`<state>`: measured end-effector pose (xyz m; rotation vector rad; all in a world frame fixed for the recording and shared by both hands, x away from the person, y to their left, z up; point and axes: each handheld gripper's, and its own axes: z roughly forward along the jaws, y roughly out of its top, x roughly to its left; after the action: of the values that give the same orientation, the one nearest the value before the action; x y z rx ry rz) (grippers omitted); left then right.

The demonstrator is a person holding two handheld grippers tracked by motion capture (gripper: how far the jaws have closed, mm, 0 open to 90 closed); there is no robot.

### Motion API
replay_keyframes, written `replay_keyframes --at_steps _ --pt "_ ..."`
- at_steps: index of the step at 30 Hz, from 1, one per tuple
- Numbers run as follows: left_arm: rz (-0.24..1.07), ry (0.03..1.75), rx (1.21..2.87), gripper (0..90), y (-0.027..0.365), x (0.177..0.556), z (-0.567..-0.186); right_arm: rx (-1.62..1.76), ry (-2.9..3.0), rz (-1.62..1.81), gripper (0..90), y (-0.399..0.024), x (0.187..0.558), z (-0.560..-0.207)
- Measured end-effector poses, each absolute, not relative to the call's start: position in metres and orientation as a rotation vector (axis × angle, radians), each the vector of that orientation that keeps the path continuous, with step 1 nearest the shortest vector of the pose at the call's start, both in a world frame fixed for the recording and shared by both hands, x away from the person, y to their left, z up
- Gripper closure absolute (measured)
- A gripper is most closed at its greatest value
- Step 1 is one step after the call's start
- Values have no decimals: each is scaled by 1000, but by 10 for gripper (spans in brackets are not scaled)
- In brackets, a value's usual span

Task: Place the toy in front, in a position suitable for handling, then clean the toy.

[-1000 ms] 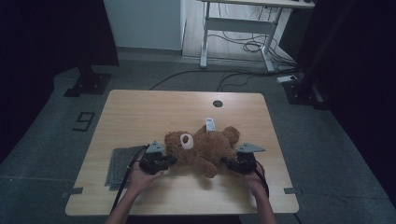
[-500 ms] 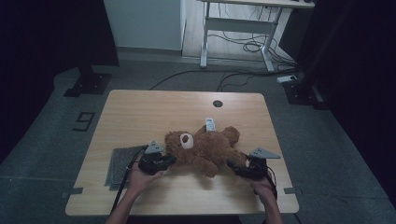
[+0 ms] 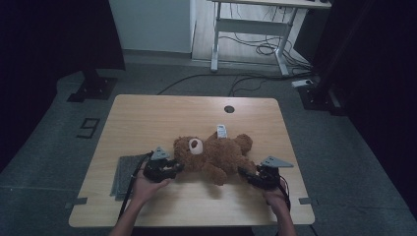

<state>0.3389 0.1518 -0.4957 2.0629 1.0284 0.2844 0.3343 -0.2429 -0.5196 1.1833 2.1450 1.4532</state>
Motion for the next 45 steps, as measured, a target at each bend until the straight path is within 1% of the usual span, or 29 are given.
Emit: replay_keyframes --at_steps 1,2,3,5,9,13,15,25,35,45 --pt "306 1029 2064 406 155 335 -494 1187 2142 1452 546 -244 334 -520" --pt "314 1032 2061 406 160 332 -492 1187 2142 1452 546 -244 334 -520" --pt "351 1046 2045 339 170 324 -489 1185 2141 1453 544 -244 334 -520" --pt "384 1058 2030 298 180 317 -487 1187 2140 1456 541 -244 334 -520" --pt "426 1067 1983 315 200 306 -490 1190 2142 1459 535 -245 334 -521" --pt "420 1101 1981 287 212 302 -493 1196 2139 1464 531 -245 334 -522" --pt "426 1137 1954 277 224 297 -495 1200 2136 1466 528 -245 334 -523" --pt "485 1242 1958 273 253 292 -503 1198 2134 1464 515 -245 333 -524" --pt "479 1291 2012 246 255 299 -519 1210 2145 1456 508 -245 334 -526" --pt "497 1262 2060 151 244 301 -522 1208 2145 1452 504 -245 334 -527"
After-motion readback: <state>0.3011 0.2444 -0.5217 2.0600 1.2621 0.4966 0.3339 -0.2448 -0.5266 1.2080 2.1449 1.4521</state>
